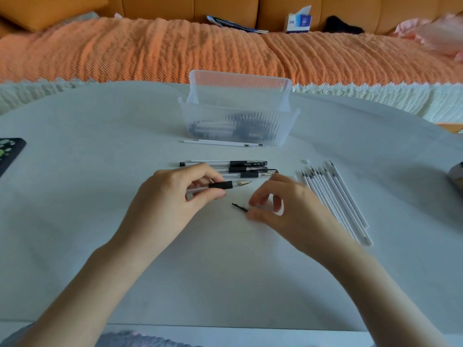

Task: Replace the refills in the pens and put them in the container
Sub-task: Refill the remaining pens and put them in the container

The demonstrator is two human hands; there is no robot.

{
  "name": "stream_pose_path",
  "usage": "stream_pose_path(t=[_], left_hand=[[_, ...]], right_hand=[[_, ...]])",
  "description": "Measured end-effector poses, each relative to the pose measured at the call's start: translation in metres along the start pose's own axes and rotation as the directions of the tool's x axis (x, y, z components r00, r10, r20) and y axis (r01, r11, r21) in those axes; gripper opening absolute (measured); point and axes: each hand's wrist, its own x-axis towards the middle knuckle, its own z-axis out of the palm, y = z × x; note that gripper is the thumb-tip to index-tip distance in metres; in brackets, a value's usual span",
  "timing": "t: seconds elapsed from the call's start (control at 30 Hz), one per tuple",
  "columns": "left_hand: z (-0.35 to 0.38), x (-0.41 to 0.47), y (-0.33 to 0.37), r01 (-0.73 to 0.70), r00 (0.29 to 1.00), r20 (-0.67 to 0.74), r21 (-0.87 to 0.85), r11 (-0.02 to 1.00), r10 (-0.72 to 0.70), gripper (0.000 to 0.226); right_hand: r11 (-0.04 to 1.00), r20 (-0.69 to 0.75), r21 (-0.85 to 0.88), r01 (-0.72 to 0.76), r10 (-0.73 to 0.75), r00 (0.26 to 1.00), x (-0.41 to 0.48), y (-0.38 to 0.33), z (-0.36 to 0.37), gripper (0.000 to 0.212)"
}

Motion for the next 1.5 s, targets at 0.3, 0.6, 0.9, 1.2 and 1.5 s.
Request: stream_pose_path(t=[0.3,0.6,0.9,1.2,1.5], left_hand=[[-0.006,0.001,-0.004,-0.023,1.000,0.011,0.030,0.999,0.023,0.020],[-0.002,0.000,-0.003,-0.045,0.998,0.055,0.023,0.999,0.044,0.012],[0.002,-0.002,0.005,-0.055,0.994,0.091,-0.051,0.997,0.060,0.010],[0.003,-0.003,0.010,-0.086,0.992,0.088,-0.043,0.995,0.089,0.007],[0.004,0.000,0.006,-0.021,0.998,0.063,-0.057,0.998,0.025,0.007]], right_hand=[[0.961,-0.021,0.271,-0.046,0.054,0.998,0.003,0.007,-0.023,0.011],[0.938,-0.024,0.347,-0.004,0.014,1.000,0.003,-0.003,-0.021,0.014],[0.926,-0.025,0.376,0.031,-0.023,0.999,0.003,-0.009,-0.013,0.013],[0.920,-0.105,0.387,0.054,-0.014,0.994,0.004,-0.009,-0.003,0.012],[0.924,-0.153,0.372,0.088,-0.033,0.988,0.008,-0.011,-0.007,0.005]])
